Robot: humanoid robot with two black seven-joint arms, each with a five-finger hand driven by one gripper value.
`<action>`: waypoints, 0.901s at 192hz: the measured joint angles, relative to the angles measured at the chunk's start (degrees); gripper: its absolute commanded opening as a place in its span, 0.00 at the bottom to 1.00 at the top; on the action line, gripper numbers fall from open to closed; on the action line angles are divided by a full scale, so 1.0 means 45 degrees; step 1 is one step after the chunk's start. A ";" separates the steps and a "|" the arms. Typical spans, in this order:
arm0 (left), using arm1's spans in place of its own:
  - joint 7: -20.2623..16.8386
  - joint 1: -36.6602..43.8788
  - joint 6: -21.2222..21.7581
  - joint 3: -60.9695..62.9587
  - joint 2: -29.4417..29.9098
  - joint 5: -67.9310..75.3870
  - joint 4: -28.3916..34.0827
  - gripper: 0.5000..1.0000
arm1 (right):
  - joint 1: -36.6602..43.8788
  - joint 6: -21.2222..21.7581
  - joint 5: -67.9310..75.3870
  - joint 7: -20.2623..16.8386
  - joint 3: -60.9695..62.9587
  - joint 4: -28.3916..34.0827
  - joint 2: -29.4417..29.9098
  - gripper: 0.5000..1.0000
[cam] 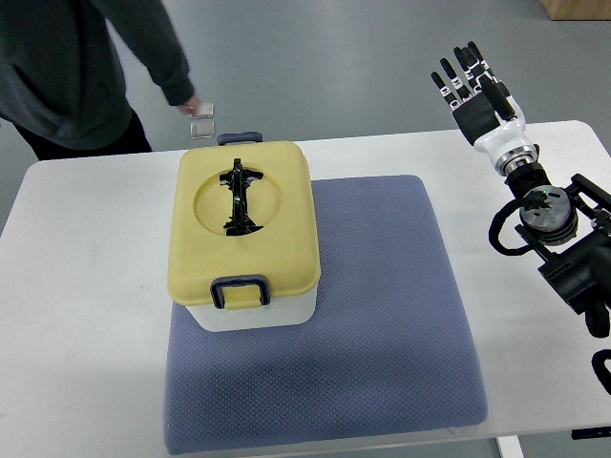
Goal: Open white storage box with right hand
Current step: 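Raise the right hand and swing it toward the yellow box lid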
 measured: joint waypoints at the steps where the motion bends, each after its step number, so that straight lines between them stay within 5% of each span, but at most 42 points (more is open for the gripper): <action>1: 0.0000 0.0000 0.0000 -0.0001 0.0000 0.0000 0.0000 1.00 | 0.0000 -0.0001 0.0000 0.0000 0.0000 0.0000 0.0000 0.86; 92: 0.0098 0.0000 0.0052 -0.0042 0.0000 -0.0020 0.0000 1.00 | 0.0359 -0.0004 -0.0868 -0.0010 -0.0453 0.0000 -0.0062 0.86; 138: 0.0098 0.0000 0.0050 -0.0024 0.0000 -0.0020 0.0000 1.00 | 0.1883 0.0252 -0.6055 -0.0034 -0.1613 0.0063 -0.0379 0.86; 173: 0.0099 -0.0004 0.0023 -0.0023 0.0000 -0.0020 0.0000 1.00 | 0.3697 0.1393 -1.2041 -0.0026 -0.3111 0.1163 -0.1349 0.86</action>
